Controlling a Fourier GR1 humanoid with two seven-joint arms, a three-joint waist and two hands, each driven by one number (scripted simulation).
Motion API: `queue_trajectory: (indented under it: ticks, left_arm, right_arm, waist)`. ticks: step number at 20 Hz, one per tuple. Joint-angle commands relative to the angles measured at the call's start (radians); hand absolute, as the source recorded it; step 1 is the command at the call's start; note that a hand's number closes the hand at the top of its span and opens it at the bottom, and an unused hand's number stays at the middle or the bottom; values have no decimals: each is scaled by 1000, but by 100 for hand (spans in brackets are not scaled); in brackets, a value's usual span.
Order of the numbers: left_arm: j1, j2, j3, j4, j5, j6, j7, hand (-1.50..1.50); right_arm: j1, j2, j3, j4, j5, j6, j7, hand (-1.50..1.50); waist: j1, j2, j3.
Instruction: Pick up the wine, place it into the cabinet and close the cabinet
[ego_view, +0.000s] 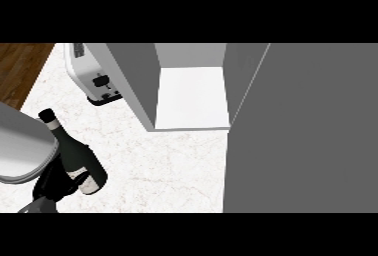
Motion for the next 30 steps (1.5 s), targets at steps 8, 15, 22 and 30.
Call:
queue_trajectory:
  ticks: [8, 15, 22, 30]
  left_arm:
    - [32, -126, -110, -116, -119, 138, -251, 150]
    - [109, -192, -171, -268, -223, 468, -384, 150]
    - [127, -249, -274, -445, -334, 692, -234, 150]
    - [80, -281, -339, -640, -297, 741, 26, 150]
  right_arm:
    - [37, -1, -8, -132, -39, -21, 54, -150]
    - [68, -20, -20, -156, -56, -6, 54, -150]
    - [53, -16, -27, -131, -54, -2, 40, -150]
    - [24, -37, -87, -148, -103, -22, 103, -150]
  waist:
    - [10, -3, 0]
    - [17, -6, 2]
    - [24, -6, 3]
    - [26, -4, 2]
